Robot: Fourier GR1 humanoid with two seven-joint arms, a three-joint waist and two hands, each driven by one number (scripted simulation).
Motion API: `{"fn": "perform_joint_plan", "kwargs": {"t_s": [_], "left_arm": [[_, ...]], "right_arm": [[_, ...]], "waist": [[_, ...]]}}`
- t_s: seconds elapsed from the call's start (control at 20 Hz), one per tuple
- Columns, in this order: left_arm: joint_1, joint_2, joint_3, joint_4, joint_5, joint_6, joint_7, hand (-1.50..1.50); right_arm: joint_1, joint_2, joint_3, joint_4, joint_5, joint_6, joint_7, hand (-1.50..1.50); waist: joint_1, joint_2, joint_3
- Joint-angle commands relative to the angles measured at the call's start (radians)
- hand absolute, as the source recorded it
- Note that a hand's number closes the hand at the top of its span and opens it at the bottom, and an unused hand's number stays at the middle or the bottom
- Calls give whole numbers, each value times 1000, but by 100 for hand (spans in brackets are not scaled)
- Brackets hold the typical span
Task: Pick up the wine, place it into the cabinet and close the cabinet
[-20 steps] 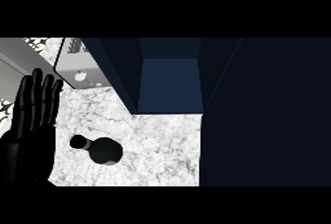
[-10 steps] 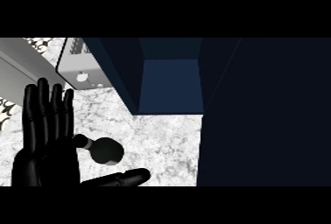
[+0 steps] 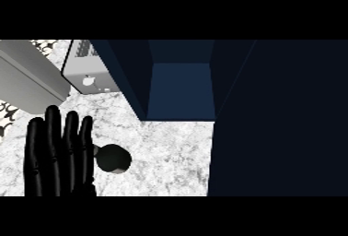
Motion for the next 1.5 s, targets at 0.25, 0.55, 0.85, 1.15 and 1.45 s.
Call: {"fn": "perform_joint_plan", "kwargs": {"t_s": [0.25, 0.55, 0.85, 1.15, 1.45], "left_arm": [[-139, 1, -124, -36, -311, 53, 335, -150], [-219, 1, -113, -93, -418, -35, 503, -150], [-253, 0, -132, -140, -558, -118, 619, -150], [-333, 1, -119, -143, -573, -196, 672, -150], [-378, 2, -112, -143, -599, -233, 732, -150]], "right_arm": [[-51, -9, -10, -94, -45, -56, 128, -150], [-67, 26, 33, -41, 26, -67, 76, -150], [-43, 7, 68, -124, 42, -93, 155, -150], [-173, -7, 43, -132, 37, -148, 241, -150], [-171, 1, 47, -105, 71, -165, 210, -150]], "waist": [[7, -4, 0], [13, -7, 1], [7, -7, -1], [1, -4, -2], [-5, -6, -2]]}}
